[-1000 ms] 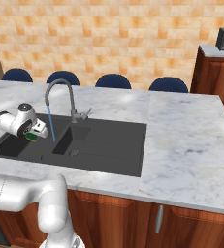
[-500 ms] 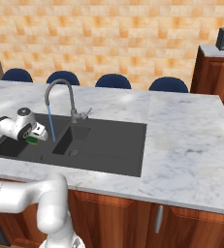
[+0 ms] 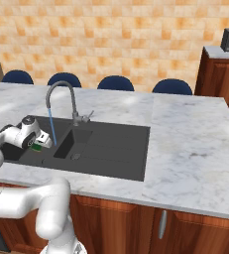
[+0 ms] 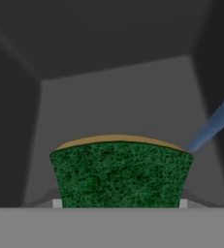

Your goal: Soak the sponge with water for a few seconds and then drop it inside the sink.

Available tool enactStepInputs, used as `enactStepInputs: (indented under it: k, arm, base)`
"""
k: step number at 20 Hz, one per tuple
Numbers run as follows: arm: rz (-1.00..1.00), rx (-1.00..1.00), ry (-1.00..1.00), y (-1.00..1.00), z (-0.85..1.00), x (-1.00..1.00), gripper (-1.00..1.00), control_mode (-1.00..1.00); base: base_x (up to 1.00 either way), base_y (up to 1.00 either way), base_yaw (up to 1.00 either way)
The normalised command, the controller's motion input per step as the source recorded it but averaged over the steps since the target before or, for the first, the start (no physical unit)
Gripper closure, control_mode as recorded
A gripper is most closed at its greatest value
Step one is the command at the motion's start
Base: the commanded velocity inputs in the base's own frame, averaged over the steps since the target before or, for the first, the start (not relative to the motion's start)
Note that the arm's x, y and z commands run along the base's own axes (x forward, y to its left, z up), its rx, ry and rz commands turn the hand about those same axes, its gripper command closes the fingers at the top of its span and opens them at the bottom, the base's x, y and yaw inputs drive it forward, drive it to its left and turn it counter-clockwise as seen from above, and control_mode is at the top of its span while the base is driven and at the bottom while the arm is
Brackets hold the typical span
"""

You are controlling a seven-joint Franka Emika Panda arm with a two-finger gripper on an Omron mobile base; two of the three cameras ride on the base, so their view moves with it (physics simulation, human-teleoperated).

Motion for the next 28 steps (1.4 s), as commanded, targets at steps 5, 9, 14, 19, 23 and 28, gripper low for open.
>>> enactStepInputs:
  k: [5,9,14,19,23,28]
  arm:
    - [0.00,0.00,0.00,0.27,-0.26,0.28,1.00,-1.00]
    - [0.00,0.00,0.00,0.31,-0.21,0.27,1.00,-1.00]
    - [0.00,0.00,0.03,0.17,-0.25,0.21,1.00,-1.00]
    - [0.00,0.00,0.03,0.02,-0.03,0.03,1.00,-1.00]
    - [0.00,0.00,0.00,0.00,0.00,0.00,-1.00,-1.00]
    - [0.00,0.00,0.01,0.02,0.00,0.06,-1.00,-1.00]
  base:
    - [0.00,0.00,0.00]
    - [0.00,0.00,0.00]
    - [0.00,0.00,0.00]
    - [0.00,0.00,0.00]
    - [0.00,0.00,0.00]
    - [0.00,0.00,0.00]
